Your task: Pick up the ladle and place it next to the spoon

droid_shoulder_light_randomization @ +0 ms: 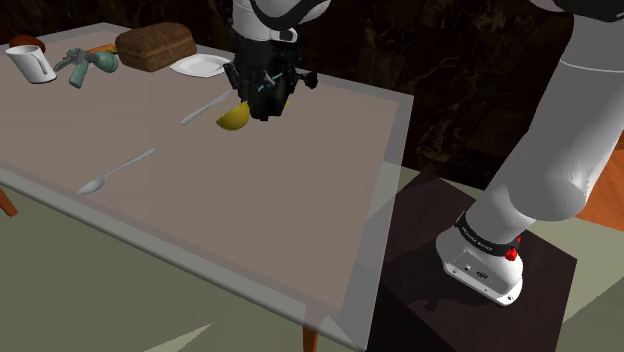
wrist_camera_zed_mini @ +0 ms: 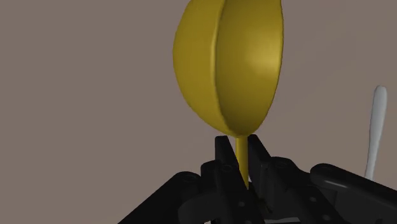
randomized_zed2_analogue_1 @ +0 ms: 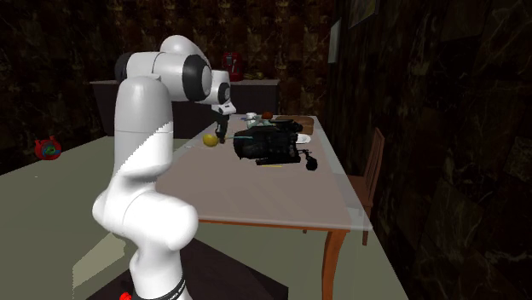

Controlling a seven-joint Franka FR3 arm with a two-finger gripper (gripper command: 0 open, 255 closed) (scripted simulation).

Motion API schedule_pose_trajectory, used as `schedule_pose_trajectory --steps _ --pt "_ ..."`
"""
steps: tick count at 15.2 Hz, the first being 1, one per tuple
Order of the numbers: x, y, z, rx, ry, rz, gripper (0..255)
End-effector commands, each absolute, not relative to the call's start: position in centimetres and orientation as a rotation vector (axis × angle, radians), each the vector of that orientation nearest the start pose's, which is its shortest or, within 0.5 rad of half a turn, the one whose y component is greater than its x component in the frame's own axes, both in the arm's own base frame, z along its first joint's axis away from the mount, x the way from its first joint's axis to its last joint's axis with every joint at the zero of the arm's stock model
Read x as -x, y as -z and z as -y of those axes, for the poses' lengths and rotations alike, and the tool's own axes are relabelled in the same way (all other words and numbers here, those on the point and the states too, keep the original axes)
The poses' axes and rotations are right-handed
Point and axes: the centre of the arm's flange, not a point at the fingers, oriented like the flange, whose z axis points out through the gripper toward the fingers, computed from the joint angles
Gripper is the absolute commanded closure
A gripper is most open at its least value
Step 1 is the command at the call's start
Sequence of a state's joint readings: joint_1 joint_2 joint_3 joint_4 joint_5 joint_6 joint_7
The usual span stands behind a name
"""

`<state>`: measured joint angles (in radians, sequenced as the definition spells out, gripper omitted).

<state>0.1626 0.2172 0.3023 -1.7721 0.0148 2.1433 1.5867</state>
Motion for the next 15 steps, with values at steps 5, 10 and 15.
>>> schedule_pose_trajectory --steps 5,10,15 --pt "-58.0 -45.8 -35.7 2.491 0.029 -1.601 255" --pt "-58.5 -45.8 -41.6 2.491 0.029 -1.601 255" --pt "-58.5 -43.2 -41.6 2.491 0.029 -1.601 255"
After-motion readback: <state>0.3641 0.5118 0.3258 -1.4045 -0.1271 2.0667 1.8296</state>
